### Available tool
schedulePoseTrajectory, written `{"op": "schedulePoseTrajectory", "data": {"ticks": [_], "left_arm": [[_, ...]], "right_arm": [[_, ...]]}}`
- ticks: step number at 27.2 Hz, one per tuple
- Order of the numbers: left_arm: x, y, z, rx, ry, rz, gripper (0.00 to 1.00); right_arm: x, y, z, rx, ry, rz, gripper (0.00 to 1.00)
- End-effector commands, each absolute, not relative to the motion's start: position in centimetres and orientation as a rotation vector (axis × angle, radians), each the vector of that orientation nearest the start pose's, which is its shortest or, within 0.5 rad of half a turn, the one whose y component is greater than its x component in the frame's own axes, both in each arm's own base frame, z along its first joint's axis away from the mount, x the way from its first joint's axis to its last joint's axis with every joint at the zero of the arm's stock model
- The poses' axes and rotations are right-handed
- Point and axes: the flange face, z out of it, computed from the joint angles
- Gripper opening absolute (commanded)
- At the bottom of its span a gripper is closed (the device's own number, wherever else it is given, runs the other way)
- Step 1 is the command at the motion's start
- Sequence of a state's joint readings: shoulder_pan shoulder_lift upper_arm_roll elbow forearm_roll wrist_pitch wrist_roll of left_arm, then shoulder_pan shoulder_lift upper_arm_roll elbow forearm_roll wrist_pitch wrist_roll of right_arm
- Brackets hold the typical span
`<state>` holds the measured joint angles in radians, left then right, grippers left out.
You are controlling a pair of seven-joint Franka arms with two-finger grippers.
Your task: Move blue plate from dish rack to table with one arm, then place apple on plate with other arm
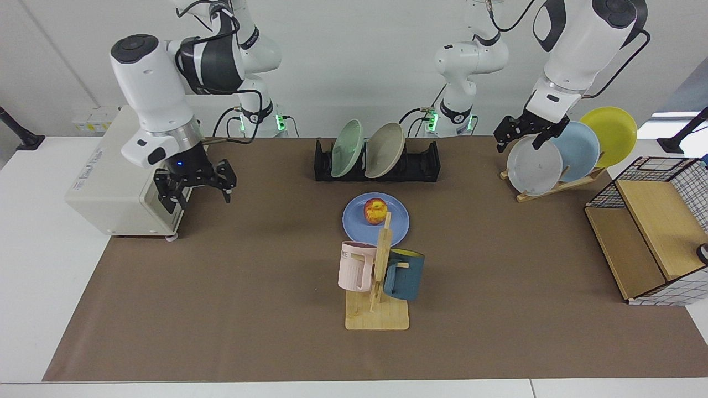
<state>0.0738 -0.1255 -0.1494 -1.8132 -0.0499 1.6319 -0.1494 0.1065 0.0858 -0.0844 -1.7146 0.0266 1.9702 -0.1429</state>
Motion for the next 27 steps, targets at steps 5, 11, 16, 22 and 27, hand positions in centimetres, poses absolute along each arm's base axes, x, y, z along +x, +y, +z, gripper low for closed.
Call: {"op": "schedulePoseTrajectory", "data": {"ticks": [5,11,16,22,27], "left_arm": [[51.6,-4.6,58.4,-3.164,-0.134,0.075,1.00],[51.6,-4.6,58.3,-3.164,-0.131,0.078,1.00],[51.7,-4.7,58.2,-3.164,-0.129,0.080,1.00],[51.7,-4.7,58.2,-3.164,-0.129,0.078,1.00],[51.7,-4.6,58.2,-3.162,-0.131,0.080,1.00]], "right_arm": [[57.5,-2.1,56.4,-3.110,-0.180,-0.120,1.00],[55.8,-2.7,58.1,-3.108,-0.081,-0.059,1.00],[55.8,-2.2,58.1,-3.115,-0.064,-0.053,1.00],[56.0,-1.8,58.1,-3.130,0.017,-0.063,1.00],[56.0,-1.7,58.2,-3.140,0.024,-0.065,1.00]]}}
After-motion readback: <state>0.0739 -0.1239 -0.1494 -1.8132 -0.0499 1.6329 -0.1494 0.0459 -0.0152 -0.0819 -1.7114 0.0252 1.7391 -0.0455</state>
